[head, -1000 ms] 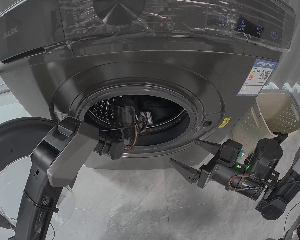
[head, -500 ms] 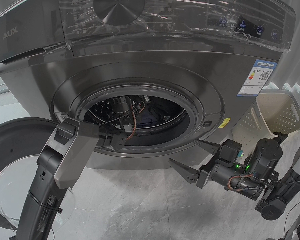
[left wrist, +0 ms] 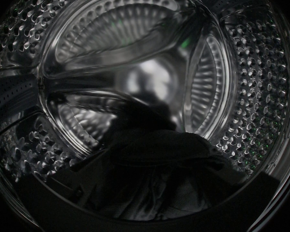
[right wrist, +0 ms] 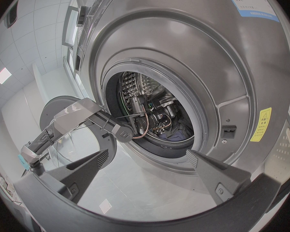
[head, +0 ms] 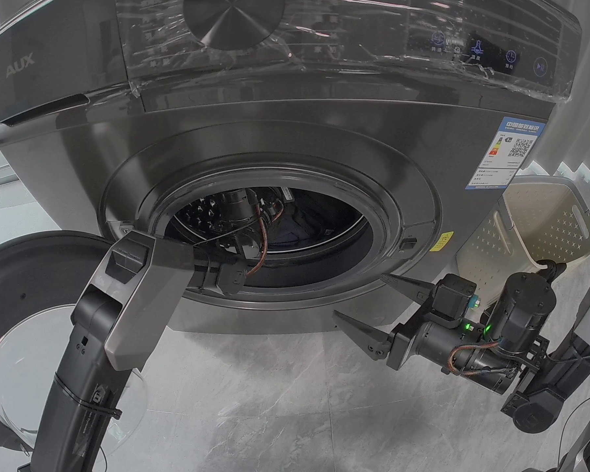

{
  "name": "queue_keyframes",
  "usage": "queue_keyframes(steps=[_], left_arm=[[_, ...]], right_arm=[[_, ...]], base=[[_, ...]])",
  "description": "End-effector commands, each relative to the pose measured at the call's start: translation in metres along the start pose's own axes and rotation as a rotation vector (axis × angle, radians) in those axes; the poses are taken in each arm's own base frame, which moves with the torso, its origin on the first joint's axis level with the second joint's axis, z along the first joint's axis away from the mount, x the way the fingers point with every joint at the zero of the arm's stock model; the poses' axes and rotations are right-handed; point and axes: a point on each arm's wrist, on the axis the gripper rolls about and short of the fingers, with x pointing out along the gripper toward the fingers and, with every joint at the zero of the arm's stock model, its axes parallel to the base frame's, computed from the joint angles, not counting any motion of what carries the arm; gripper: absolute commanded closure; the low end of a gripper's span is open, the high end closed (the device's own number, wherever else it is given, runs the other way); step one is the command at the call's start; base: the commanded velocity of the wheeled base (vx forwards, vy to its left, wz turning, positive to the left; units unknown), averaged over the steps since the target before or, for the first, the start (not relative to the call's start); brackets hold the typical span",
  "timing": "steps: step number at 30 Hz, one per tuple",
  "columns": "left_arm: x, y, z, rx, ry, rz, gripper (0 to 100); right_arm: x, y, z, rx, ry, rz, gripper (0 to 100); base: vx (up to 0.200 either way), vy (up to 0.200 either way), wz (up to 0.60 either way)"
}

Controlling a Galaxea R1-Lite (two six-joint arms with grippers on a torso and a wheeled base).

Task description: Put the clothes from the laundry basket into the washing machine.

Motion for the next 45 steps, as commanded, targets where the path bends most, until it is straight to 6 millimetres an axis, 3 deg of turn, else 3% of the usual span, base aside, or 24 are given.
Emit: queue_keyframes(steps=[1,5,10,16,24,30,34,35,38,45], left_arm=[[-0.022,-0.016,0.020,0.017,0.067,-0.009,0],[-0.053,-0.027,0.020,0.103,0.166,-0.043,0],[-0.087,-0.027,0.011,0.267,0.197,-0.122,0],[-0.125,-0.035,0.015,0.276,0.275,-0.216,0],[-0.139,-0.034,0.020,0.273,0.264,-0.228,0],[-0.174,-0.032,0.020,0.284,0.343,-0.248,0],[-0.201,-0.038,0.026,0.267,0.378,-0.284,0],[-0.218,-0.043,0.032,0.247,0.381,-0.310,0],[-0.244,-0.049,0.043,0.229,0.366,-0.347,0],[-0.291,-0.038,0.071,0.209,0.316,-0.364,0]], right_arm=[[-0.001,0.000,-0.001,-0.001,0.007,0.000,0],[-0.003,0.000,-0.004,0.000,0.019,-0.001,0],[-0.005,0.000,-0.005,-0.001,0.027,-0.002,0],[-0.007,0.000,-0.006,0.000,0.035,-0.002,0],[-0.007,0.000,-0.007,0.000,0.038,-0.001,0],[-0.014,0.001,-0.011,0.002,0.069,0.003,0],[-0.023,0.001,-0.014,0.000,0.094,0.002,0],[-0.029,0.002,-0.013,-0.001,0.099,0.003,0],[-0.040,0.000,-0.011,-0.001,0.100,-0.011,0],[-0.065,-0.002,0.002,0.001,0.065,-0.046,0]], base=[[0.000,0.000,0.00],[0.000,0.000,0.00],[0.000,0.000,0.00],[0.000,0.000,0.00],[0.000,0.000,0.00],[0.000,0.000,0.00],[0.000,0.000,0.00],[0.000,0.000,0.00],[0.000,0.000,0.00],[-0.171,0.000,0.00]])
